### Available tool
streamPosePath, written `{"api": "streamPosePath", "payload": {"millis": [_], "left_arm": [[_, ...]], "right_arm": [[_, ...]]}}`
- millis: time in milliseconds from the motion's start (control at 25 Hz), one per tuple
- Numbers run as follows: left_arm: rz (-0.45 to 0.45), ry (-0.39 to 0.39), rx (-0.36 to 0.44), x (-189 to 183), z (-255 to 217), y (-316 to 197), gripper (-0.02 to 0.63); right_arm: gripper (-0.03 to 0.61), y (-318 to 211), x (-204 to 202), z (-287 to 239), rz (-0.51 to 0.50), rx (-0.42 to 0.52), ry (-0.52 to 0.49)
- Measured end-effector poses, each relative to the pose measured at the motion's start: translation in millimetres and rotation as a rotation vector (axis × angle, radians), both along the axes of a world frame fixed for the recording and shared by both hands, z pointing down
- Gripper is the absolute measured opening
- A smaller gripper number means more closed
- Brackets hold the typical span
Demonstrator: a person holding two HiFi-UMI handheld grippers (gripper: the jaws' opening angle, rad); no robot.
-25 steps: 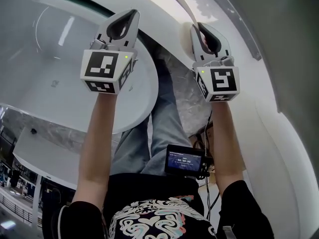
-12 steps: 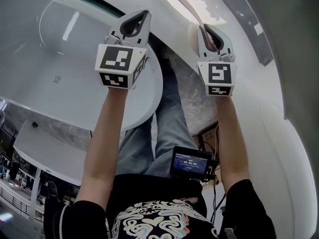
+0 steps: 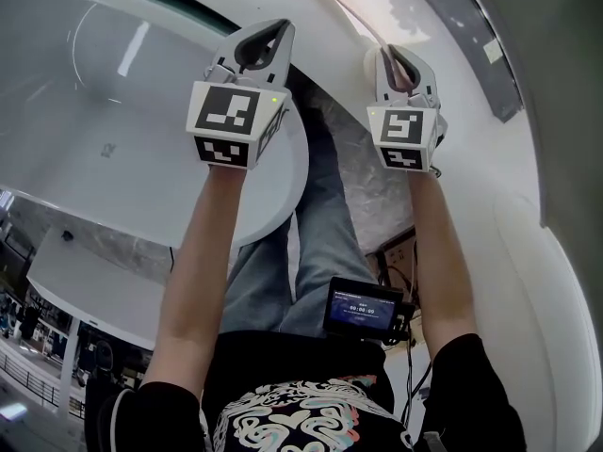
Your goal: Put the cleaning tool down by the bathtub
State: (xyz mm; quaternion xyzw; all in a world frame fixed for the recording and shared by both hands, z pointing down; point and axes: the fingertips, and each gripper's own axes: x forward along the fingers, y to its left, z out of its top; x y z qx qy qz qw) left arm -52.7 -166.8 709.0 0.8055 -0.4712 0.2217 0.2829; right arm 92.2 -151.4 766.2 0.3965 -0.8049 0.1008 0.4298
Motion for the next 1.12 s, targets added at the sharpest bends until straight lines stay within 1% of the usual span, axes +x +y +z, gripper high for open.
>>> {"api": "streamPosePath", "payload": {"millis": [80,160,280,440,560,1120], "left_arm": [[0.010,0.002,0.002,1.6,-0.1,1.4,0.017],[0.028,0.004,0.002,5.8,0.4,3.6,0.017],[0.046,0.005,0.000,11.1,0.9,6.9,0.017],[0.055,0.017,-0.005,13.5,-0.8,8.4,0.017],[0.061,0.022,-0.006,14.2,-2.6,9.5,0.017],[0.058,0.034,-0.007,10.8,-5.7,9.7,0.017]], "right_arm": [[0.064,-0.7,3.9,2.2,-0.003,0.031,0.051],[0.064,0.1,6.1,6.4,-0.033,0.058,0.108],[0.065,5.5,4.9,15.4,-0.083,0.055,0.159],[0.066,10.5,0.0,14.1,-0.101,0.024,0.166],[0.066,12.0,-2.0,10.7,-0.094,0.000,0.154],[0.066,12.9,-5.0,3.6,-0.069,0.003,0.123]]}}
